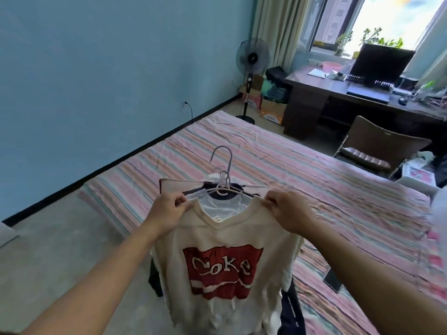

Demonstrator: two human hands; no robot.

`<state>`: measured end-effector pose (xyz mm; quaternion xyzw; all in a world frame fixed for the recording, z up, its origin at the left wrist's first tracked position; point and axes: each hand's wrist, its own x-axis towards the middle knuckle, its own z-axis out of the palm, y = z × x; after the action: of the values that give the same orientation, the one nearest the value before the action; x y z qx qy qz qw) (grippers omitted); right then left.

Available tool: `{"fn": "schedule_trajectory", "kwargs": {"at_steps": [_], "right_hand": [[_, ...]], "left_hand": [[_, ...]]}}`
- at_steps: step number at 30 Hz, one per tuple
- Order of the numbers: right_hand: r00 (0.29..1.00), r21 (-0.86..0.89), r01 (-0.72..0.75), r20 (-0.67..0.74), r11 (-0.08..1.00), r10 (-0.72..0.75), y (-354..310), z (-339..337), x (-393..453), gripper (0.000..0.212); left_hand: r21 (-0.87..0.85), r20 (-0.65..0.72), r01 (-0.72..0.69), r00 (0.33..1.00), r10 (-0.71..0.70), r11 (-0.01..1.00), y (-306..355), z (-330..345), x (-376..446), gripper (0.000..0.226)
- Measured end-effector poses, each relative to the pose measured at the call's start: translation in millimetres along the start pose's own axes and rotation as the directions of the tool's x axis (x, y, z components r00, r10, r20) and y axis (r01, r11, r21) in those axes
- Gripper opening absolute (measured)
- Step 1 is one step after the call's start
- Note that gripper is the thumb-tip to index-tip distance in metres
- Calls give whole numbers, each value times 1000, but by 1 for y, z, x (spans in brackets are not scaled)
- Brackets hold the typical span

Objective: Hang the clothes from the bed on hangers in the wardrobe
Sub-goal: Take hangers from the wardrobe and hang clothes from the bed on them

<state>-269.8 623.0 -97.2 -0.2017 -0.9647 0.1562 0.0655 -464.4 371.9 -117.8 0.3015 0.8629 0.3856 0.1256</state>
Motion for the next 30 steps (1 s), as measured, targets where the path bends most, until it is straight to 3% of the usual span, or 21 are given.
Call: {"fn": "schedule_trajectory", "kwargs": {"at_steps": [11,20,25,30], "right_hand": [[962,45,-133,247,990,118,78,98,132,21],[920,124,-286,314,950,236,134,197,230,18],[915,108,-311,303,944,267,158,244,256,18],[895,187,-393,303,900,327,173,284,266,12]], "left_hand": [[152,61,189,978,-201,970,-62,98,144,19],[366,20,244,963,-270,898,-124,173,244,21],[530,156,176,942,-299,830,-144,219,252,74],[469,254,229,890,-379,853,-173,247,240,88]]}}
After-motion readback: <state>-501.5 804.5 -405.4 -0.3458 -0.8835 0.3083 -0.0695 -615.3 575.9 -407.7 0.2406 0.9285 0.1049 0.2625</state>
